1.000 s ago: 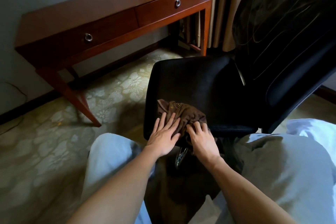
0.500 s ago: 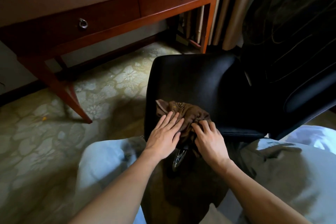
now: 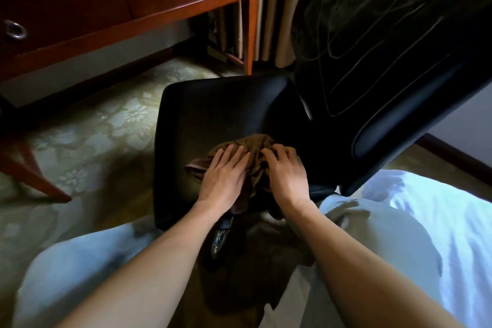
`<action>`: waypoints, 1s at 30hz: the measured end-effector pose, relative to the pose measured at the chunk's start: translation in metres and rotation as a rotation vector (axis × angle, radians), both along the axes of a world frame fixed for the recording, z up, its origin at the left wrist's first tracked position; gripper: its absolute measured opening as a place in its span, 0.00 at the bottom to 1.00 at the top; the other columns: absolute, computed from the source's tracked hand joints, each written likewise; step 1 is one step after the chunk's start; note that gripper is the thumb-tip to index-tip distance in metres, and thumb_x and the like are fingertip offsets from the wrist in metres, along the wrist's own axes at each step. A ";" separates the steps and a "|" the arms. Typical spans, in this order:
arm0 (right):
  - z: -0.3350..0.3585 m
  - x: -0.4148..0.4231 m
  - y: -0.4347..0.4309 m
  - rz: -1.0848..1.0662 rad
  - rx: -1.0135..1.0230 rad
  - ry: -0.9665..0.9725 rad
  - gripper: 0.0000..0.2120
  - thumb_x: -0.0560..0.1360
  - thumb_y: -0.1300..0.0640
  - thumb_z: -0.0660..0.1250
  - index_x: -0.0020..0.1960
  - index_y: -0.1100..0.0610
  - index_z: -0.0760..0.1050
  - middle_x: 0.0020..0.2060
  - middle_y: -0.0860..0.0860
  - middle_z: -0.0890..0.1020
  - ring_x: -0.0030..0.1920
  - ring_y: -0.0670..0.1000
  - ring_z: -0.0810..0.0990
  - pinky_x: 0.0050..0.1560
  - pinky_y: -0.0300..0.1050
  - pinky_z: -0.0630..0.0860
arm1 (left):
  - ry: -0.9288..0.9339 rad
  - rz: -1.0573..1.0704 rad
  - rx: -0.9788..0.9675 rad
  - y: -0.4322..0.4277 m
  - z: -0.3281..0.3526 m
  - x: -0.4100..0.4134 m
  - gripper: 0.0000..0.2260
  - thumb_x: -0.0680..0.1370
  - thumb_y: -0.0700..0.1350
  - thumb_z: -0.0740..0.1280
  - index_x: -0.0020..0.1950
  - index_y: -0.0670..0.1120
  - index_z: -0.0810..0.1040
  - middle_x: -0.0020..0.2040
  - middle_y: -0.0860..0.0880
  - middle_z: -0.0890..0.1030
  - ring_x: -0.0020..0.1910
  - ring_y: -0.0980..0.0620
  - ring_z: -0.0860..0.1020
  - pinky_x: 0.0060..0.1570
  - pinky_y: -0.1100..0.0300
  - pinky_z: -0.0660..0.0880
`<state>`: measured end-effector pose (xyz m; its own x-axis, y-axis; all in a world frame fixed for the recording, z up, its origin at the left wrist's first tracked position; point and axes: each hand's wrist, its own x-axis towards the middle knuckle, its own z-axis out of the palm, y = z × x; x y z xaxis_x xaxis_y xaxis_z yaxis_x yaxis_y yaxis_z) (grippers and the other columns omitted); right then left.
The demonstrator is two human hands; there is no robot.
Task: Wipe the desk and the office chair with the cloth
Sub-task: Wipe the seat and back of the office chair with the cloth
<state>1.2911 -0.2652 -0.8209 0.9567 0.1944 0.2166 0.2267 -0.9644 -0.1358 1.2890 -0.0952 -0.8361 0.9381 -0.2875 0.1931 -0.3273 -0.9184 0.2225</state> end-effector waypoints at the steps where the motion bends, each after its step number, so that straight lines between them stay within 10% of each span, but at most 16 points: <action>1: 0.003 0.009 -0.006 -0.015 0.005 -0.010 0.29 0.63 0.66 0.78 0.63 0.60 0.77 0.59 0.59 0.79 0.57 0.64 0.77 0.51 0.56 0.79 | 0.006 -0.019 -0.007 -0.006 0.004 0.011 0.21 0.85 0.47 0.56 0.79 0.49 0.65 0.79 0.49 0.64 0.80 0.48 0.58 0.79 0.54 0.44; 11: -0.011 0.058 -0.060 -0.293 -0.104 0.223 0.27 0.78 0.55 0.64 0.76 0.54 0.62 0.71 0.55 0.68 0.72 0.61 0.64 0.73 0.57 0.61 | 0.152 -0.080 0.038 -0.078 0.000 0.070 0.23 0.86 0.51 0.48 0.82 0.54 0.55 0.83 0.51 0.52 0.81 0.46 0.47 0.79 0.45 0.40; 15: -0.016 0.055 -0.046 -0.428 -0.063 0.327 0.24 0.81 0.57 0.59 0.75 0.53 0.57 0.73 0.56 0.62 0.72 0.62 0.62 0.66 0.60 0.66 | 0.169 -0.089 0.024 -0.079 -0.006 0.072 0.22 0.86 0.52 0.49 0.81 0.57 0.55 0.82 0.55 0.49 0.81 0.46 0.41 0.74 0.36 0.31; 30: -0.010 0.028 -0.042 -0.422 -0.222 0.302 0.22 0.78 0.50 0.65 0.65 0.61 0.65 0.60 0.62 0.73 0.54 0.63 0.77 0.47 0.51 0.77 | 0.311 -0.181 -0.277 -0.064 -0.015 0.037 0.23 0.85 0.42 0.57 0.80 0.54 0.63 0.82 0.54 0.55 0.81 0.51 0.43 0.79 0.49 0.51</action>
<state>1.3192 -0.3074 -0.8304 0.9745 -0.2091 -0.0812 -0.2026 -0.9758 0.0820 1.3263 -0.1594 -0.8510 0.9029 -0.4298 0.0024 -0.3559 -0.7446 0.5647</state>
